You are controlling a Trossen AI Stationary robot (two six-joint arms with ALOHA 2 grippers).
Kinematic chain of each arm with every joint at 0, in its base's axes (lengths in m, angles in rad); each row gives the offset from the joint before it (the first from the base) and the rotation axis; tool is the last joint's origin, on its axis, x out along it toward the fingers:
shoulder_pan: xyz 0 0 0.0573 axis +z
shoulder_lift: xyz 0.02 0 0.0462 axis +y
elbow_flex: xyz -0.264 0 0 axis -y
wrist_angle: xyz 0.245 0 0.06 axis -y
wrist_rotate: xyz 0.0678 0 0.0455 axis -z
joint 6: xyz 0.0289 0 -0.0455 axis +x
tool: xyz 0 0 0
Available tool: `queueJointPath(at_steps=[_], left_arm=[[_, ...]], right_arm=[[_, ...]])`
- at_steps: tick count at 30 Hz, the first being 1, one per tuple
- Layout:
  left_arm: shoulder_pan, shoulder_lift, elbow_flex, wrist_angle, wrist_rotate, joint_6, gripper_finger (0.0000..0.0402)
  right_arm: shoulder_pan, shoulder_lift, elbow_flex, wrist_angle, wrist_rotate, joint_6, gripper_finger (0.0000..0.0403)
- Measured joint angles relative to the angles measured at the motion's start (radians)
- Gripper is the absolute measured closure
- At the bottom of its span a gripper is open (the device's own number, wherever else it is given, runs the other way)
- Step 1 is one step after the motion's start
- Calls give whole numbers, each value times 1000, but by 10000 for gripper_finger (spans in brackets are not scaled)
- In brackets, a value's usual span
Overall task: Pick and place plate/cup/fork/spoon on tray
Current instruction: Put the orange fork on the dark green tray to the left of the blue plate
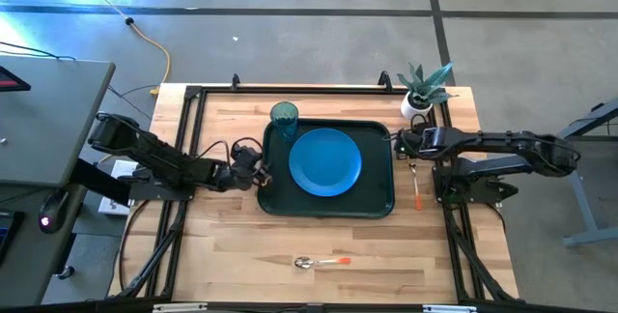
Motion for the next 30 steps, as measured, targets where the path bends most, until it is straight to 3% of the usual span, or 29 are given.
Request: queueJointPath(at_steps=[9,17,25,30], left_arm=[[0,-1,16,4,33,65,222],[0,-1,16,7,46,79,222],[1,-1,16,7,68,79,222],[1,-1,16,7,100,79,222]], right_arm=[[-16,1,-40,88,-75,-28,289],[-16,-4,-21,100,-153,-183,288],[-15,-4,40,-11,-274,-241,259],[12,21,40,-70,-432,-290,237]])
